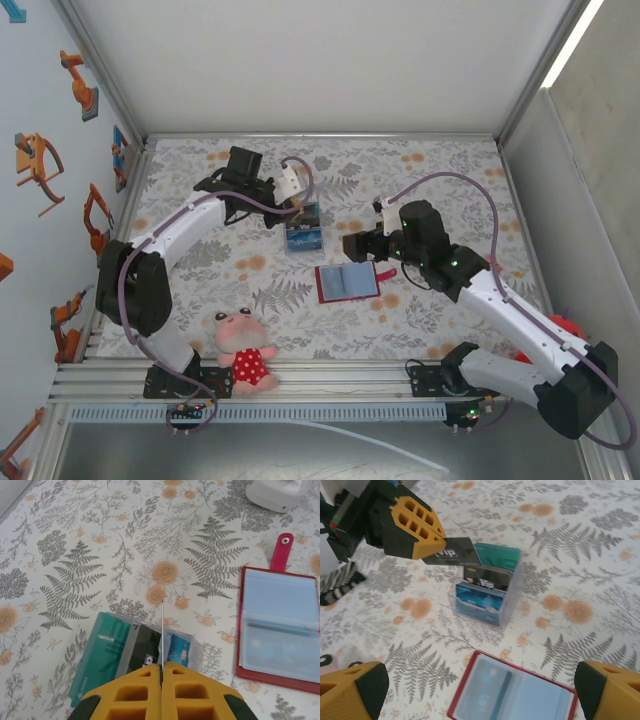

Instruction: Take the credit cards out of the card holder

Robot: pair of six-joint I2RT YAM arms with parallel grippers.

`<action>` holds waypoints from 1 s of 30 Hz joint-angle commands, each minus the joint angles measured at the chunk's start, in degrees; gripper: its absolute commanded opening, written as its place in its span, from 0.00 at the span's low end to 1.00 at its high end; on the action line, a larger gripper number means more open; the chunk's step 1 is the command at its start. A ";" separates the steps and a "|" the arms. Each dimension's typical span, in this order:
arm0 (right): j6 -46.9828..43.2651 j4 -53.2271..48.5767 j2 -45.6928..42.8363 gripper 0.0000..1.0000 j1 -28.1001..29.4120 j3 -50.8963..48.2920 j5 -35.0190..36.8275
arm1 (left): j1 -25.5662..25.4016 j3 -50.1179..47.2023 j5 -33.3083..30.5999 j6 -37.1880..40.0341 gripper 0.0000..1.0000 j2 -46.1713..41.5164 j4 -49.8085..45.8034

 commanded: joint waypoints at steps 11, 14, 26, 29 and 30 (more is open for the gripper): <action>5.04 -4.89 1.08 0.94 0.20 1.98 10.72 | 0.62 8.27 4.34 8.63 0.00 10.86 -4.05; 5.27 -4.89 1.07 0.94 0.20 1.92 10.64 | 0.86 8.62 4.59 8.51 0.00 11.89 -4.00; 5.20 -4.89 0.53 0.94 0.20 1.51 10.63 | 1.39 10.57 5.04 8.99 0.00 15.07 -6.60; 5.17 -4.90 0.57 0.94 0.19 1.44 10.54 | 1.55 11.41 5.03 8.73 0.02 15.98 -7.37; 5.21 -4.89 0.72 0.94 0.20 1.44 10.46 | 1.58 11.52 4.99 8.72 0.02 16.25 -7.39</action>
